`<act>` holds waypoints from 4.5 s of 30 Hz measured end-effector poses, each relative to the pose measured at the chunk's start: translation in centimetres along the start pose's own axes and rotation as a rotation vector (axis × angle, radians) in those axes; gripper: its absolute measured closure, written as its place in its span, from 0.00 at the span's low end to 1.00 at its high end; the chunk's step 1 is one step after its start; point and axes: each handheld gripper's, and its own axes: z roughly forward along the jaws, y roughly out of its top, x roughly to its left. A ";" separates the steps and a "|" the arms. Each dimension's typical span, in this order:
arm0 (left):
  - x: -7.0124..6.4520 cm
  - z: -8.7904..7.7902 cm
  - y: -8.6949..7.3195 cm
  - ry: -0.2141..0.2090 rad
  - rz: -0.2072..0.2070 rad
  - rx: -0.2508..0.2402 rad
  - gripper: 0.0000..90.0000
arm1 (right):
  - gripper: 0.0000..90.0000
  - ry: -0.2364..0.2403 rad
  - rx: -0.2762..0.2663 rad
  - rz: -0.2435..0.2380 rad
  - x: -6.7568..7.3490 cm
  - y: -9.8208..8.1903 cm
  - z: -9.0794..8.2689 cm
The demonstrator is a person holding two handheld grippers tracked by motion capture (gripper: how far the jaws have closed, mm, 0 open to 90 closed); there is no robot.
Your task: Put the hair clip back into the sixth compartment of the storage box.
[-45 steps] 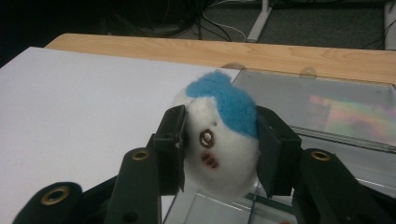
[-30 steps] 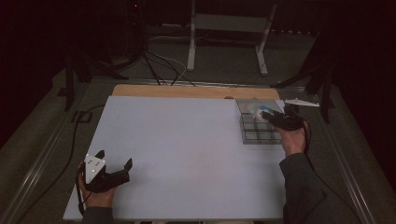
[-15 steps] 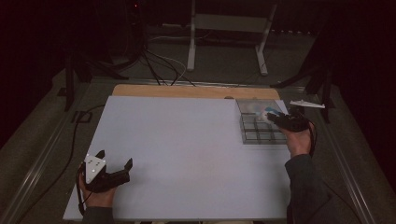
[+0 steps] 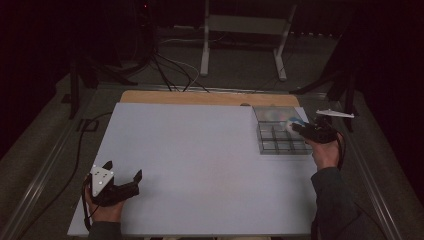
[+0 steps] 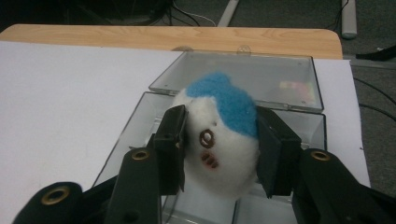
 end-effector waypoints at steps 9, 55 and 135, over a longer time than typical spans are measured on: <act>0.0 0.0 0.0 -0.001 -0.002 -0.001 0.01 | 0.65 -0.011 0.008 0.013 -0.6 -0.4 0.0; -0.2 0.1 0.0 -0.006 0.001 0.003 0.01 | 0.62 -0.077 0.143 0.046 -3.3 -4.0 0.9; -0.7 -0.3 0.3 -0.047 0.033 -0.035 0.01 | 0.00 0.167 -0.258 -0.147 8.8 -11.9 -4.5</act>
